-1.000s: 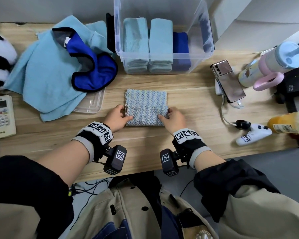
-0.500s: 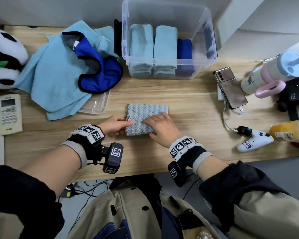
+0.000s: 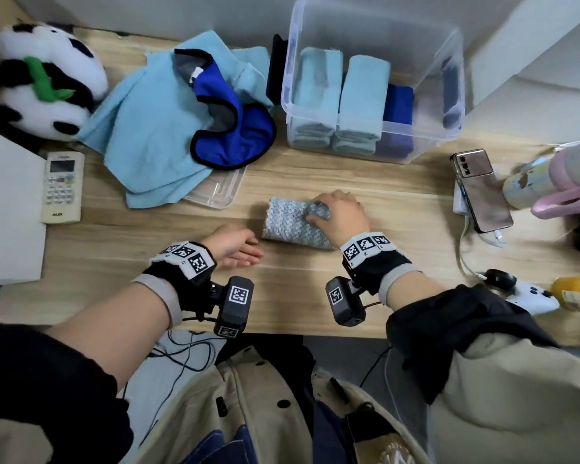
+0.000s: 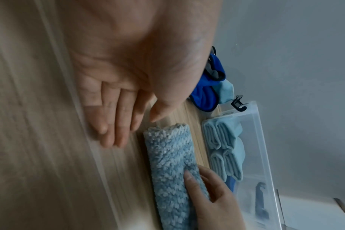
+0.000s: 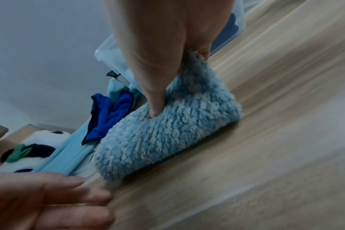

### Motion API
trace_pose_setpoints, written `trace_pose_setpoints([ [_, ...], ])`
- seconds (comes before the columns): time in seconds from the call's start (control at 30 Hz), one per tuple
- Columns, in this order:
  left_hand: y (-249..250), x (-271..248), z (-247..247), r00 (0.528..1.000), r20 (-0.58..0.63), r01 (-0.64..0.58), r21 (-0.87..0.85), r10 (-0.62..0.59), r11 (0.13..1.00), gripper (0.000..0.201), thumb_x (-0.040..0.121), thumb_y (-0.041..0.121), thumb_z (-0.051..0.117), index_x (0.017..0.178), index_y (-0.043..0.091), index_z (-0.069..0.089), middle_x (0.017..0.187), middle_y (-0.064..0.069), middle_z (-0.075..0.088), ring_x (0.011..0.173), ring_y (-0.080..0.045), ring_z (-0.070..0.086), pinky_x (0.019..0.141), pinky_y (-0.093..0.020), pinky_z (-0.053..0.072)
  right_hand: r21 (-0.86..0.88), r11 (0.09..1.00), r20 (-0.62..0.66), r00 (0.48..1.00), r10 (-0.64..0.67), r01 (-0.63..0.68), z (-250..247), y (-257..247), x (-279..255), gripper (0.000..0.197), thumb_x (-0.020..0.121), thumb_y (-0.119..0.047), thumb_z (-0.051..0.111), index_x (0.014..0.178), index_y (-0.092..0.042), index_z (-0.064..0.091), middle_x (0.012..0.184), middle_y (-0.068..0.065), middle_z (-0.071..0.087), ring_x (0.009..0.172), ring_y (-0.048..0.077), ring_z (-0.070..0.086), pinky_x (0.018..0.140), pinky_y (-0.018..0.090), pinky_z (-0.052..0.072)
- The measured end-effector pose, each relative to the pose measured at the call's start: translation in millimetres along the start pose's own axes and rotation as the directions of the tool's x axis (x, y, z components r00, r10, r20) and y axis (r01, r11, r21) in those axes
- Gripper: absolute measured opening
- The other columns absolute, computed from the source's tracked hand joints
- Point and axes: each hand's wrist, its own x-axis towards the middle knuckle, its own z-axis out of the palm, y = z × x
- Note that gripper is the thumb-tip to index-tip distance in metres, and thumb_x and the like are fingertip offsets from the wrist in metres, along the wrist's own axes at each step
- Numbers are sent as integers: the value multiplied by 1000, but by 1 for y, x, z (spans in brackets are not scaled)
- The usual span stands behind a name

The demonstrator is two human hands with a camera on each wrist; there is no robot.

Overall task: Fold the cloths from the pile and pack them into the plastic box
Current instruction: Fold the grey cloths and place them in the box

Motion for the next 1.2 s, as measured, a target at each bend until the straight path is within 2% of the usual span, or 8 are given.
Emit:
trace_pose_setpoints([
  [0.17, 4, -3, 16, 990, 134, 69, -204, -42, 977, 40, 96, 20, 48, 128, -3, 46, 126, -24, 57, 85, -22, 63, 61, -23, 57, 100, 977, 93, 979, 181, -190, 8, -2, -6, 45, 83, -50, 61, 115, -19, 55, 116, 7, 65, 105, 27, 60, 80, 31, 44],
  [0.4, 17, 2, 41, 988, 153, 20, -231, 16, 973, 55, 83, 13, 66, 132, 9, 40, 137, -14, 50, 125, -30, 49, 109, -46, 36, 397, 887, 291, 949, 122, -236, 15, -2, -26, 42, 91, -42, 55, 116, -9, 60, 114, 9, 65, 103, 24, 62, 75, 25, 42],
  [0.53, 32, -6, 49, 982, 158, -73, -198, 105, 978, 52, 84, 9, 65, 129, 15, 41, 130, -9, 57, 111, -25, 58, 98, -46, 45, 559, 769, 305, 939, 157, -310, -1, 4, -31, 45, 90, -44, 55, 118, -9, 58, 116, 9, 64, 103, 23, 62, 86, 32, 49],
  [0.63, 55, -20, 54, 951, 229, -173, -166, 209, 971, 46, 86, 10, 63, 126, 18, 44, 118, -3, 62, 97, -16, 62, 77, -35, 52, 794, 470, 377, 919, 116, -385, -24, 11, -34, 32, 91, -36, 56, 111, -12, 56, 120, 12, 63, 105, 25, 63, 96, 40, 49],
  [0.77, 93, -34, 58, 903, 298, -283, -125, 308, 951, 48, 86, 13, 63, 129, 18, 45, 119, -2, 62, 104, -17, 62, 87, -38, 52, 925, 139, 346, 935, 75, -354, -61, 17, -31, 28, 93, -18, 53, 119, -6, 52, 110, 9, 65, 98, 22, 63, 92, 37, 51],
  [0.97, 152, -47, 51, 858, 241, -460, -30, 453, 888, 20, 90, 19, 58, 110, 18, 57, 116, -4, 62, 104, -20, 62, 86, -39, 54, 968, 148, 177, 967, 185, -205, -125, 26, -6, 35, 93, -13, 53, 126, -2, 48, 114, 10, 64, 100, 22, 63, 88, 34, 53],
  [1.07, 179, -47, 36, 832, 72, -548, -52, 550, 835, 8, 93, 13, 54, 98, 18, 58, 106, -6, 62, 86, -15, 61, 78, -29, 53, 980, 134, 96, 940, 327, -147, -155, 40, 19, 31, 93, -13, 55, 121, 0, 51, 118, 15, 62, 105, 28, 62, 95, 42, 49],
  [1.2, 207, -31, 16, 716, -191, -682, 13, 671, 732, 19, 92, 3, 48, 105, 7, 60, 100, -7, 59, 76, -5, 53, 63, -13, 42, 979, 131, 75, 878, 472, -154, -194, 62, 60, 31, 93, -10, 51, 123, -1, 48, 124, 17, 59, 112, 32, 59, 97, 48, 47],
])
